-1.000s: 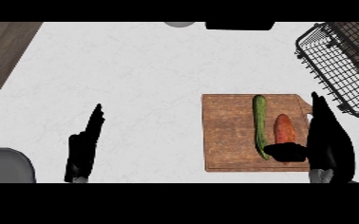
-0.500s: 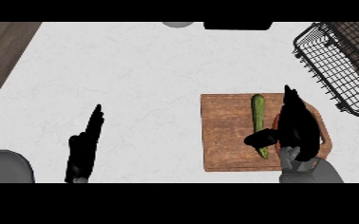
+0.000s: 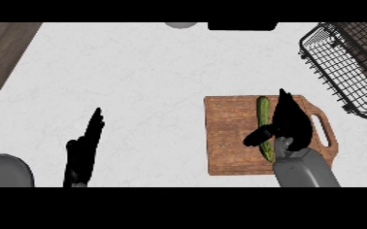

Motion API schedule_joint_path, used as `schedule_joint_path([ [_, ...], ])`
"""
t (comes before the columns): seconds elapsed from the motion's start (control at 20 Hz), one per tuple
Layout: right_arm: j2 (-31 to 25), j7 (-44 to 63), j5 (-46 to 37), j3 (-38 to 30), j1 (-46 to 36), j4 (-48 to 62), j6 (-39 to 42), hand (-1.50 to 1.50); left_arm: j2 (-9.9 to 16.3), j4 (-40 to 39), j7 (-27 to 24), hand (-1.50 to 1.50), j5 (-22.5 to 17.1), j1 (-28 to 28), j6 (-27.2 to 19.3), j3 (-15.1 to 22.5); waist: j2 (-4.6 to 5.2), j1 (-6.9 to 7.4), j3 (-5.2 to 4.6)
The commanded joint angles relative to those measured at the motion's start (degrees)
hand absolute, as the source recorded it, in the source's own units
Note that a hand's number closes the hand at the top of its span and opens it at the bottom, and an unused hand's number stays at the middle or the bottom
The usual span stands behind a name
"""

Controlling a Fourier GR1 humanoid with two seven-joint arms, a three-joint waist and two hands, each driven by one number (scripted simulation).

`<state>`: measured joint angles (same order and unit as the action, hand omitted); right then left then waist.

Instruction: Pick the squash from the cutting board and place it in the tiered basket

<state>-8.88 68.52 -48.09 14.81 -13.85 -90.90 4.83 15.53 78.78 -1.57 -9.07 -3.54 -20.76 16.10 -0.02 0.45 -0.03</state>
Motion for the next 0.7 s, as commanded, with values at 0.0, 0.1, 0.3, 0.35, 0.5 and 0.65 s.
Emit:
schedule_joint_path([
  [0.0,2.21,12.88,1.01,-3.05,-4.80,1.45,8.39,-1.50,0.34,-0.79,1.20,0.00,-0.47,0.74,0.81,-1.03,0.01,-0.21,-0.04],
  [0.1,3.12,10.58,0.09,-2.53,-0.84,1.13,6.54,-1.50,-0.41,-0.81,0.30,0.00,1.04,0.09,-0.81,-0.79,-0.05,-0.49,-0.01],
  [0.3,3.25,7.26,-0.45,-5.73,-2.63,6.11,6.63,-1.50,-1.12,-2.16,1.31,0.00,1.41,2.45,-0.20,-0.94,0.10,-0.37,0.00],
  [0.35,5.73,9.99,-1.38,-4.11,-2.79,3.80,7.56,-1.50,-1.83,0.06,1.38,0.00,1.19,0.48,-0.23,-0.18,-0.04,-0.27,0.00],
  [0.5,5.48,11.18,-1.03,-7.07,-5.95,5.28,11.26,-1.50,-0.83,-0.81,1.12,0.00,0.08,0.77,1.61,-1.55,0.00,-0.18,-0.04],
  [0.65,5.32,8.55,-0.30,-8.83,-2.43,4.59,11.25,-1.50,-1.76,-0.96,0.95,0.00,1.92,-0.62,0.14,-0.49,-0.08,-0.51,0.00],
])
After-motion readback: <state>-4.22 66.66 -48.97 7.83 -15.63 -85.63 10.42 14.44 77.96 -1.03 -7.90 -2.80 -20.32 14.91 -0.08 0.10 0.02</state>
